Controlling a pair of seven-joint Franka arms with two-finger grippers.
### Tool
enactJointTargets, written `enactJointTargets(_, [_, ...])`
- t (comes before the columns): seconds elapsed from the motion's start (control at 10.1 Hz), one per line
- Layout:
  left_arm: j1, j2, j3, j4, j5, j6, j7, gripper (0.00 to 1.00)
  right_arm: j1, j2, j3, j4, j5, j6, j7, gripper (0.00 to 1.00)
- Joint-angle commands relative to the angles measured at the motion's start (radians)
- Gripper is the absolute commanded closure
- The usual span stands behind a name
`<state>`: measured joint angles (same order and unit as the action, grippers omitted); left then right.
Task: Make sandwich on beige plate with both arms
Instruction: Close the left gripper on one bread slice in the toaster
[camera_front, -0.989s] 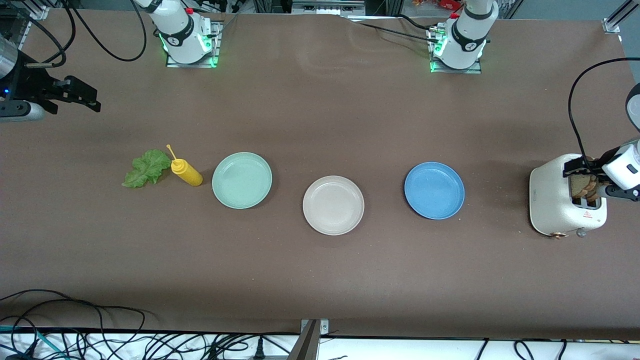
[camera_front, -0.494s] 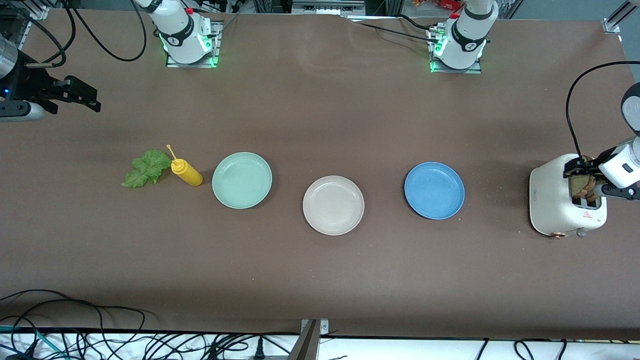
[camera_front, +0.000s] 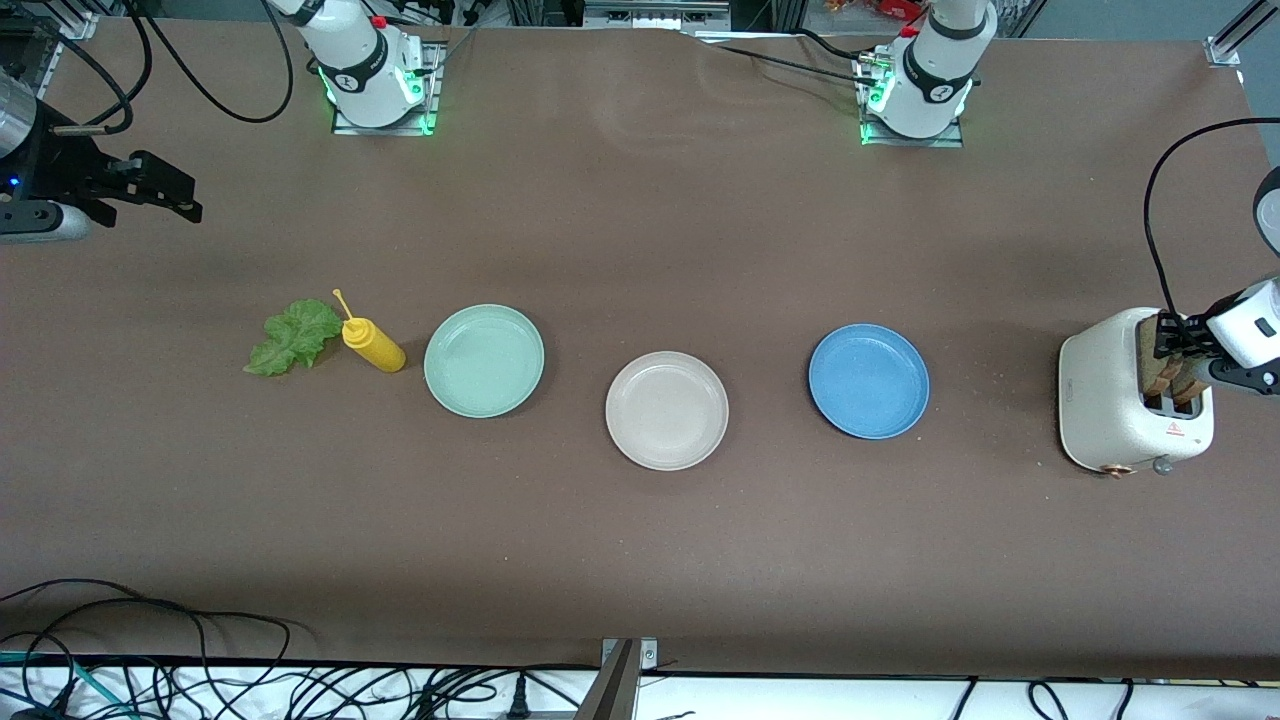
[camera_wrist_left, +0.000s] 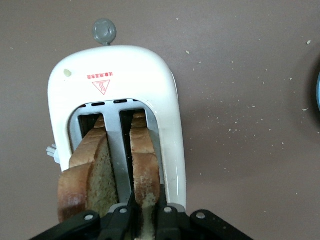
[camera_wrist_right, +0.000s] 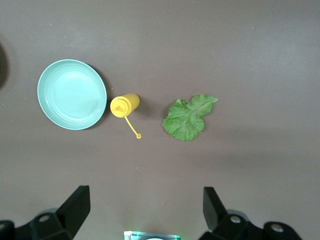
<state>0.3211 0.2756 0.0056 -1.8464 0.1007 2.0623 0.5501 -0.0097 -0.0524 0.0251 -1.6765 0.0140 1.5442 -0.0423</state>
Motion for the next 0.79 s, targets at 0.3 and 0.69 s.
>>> enactJointTargets(0.3, [0.007,-0.021,-0.004,0.099,-0.007,-0.065,0.07,1.0,-0.003,-0.004,0.001,0.015,-0.003,-0.036,0.013,0.0])
enactJointTargets(0.69, [-0.019,0.016,-0.016,0.321,-0.024,-0.287,0.073,1.0,-0.001,-0.004,0.001,0.015,-0.003,-0.035,0.013,0.0])
